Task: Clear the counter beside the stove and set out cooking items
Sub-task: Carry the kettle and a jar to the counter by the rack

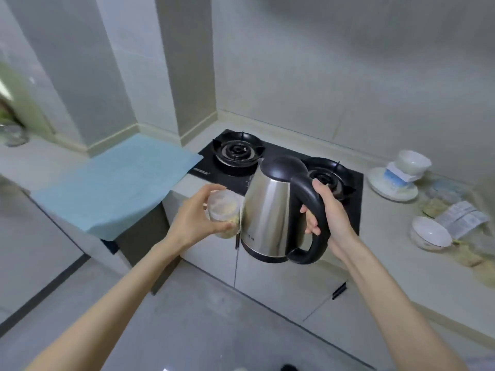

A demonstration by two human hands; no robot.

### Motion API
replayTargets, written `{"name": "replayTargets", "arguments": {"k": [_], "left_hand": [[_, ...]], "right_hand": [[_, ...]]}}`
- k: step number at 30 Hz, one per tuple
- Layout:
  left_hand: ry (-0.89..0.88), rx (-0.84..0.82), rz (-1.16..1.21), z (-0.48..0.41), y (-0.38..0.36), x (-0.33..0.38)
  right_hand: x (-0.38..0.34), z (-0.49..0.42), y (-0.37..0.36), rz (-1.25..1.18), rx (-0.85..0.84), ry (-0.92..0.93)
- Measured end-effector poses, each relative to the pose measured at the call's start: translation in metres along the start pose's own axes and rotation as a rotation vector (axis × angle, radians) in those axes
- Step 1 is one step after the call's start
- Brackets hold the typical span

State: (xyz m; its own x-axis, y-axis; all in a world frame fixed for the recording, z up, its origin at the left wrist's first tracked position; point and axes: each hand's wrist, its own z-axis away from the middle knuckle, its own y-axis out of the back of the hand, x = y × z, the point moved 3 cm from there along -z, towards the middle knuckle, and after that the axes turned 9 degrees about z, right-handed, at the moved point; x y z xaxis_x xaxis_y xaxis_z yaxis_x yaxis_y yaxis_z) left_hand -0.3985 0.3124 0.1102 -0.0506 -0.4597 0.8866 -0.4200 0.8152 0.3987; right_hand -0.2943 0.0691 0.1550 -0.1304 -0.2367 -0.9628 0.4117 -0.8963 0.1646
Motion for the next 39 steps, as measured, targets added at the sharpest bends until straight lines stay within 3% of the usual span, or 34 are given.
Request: {"name": "replayTargets", "arguments": {"k": [4, 5, 7, 16, 26, 39], "left_hand": [[0.074, 0.165, -0.054, 0.048, 0.1, -0.026], [0.121, 0.264, -0.064, 0.08, 0.147, -0.038], [0.146, 0.316, -0.056, 0.096, 0.172, -0.043], [0.331, 0.762, -0.144, 0.246, 0.342, -0.077], [0.488, 1.145, -0.256, 0.364, 0.476, -0.101], [0.654, 1.467, -0.384, 0.495, 0.632, -0.11]], "right_hand": [[-0.023, 0.004, -0.103, 0.008, -0.164, 0.052], [-0.031, 0.008, -0.157, 0.042, -0.262, 0.068], [-0.038, 0.01, -0.187, 0.023, -0.296, 0.076], [-0.068, 0.053, -0.43, 0.033, -0.761, 0.132], [-0.089, 0.12, -0.657, 0.069, -1.149, 0.131], [-0.124, 0.244, -0.91, 0.165, -1.536, 0.172]]}}
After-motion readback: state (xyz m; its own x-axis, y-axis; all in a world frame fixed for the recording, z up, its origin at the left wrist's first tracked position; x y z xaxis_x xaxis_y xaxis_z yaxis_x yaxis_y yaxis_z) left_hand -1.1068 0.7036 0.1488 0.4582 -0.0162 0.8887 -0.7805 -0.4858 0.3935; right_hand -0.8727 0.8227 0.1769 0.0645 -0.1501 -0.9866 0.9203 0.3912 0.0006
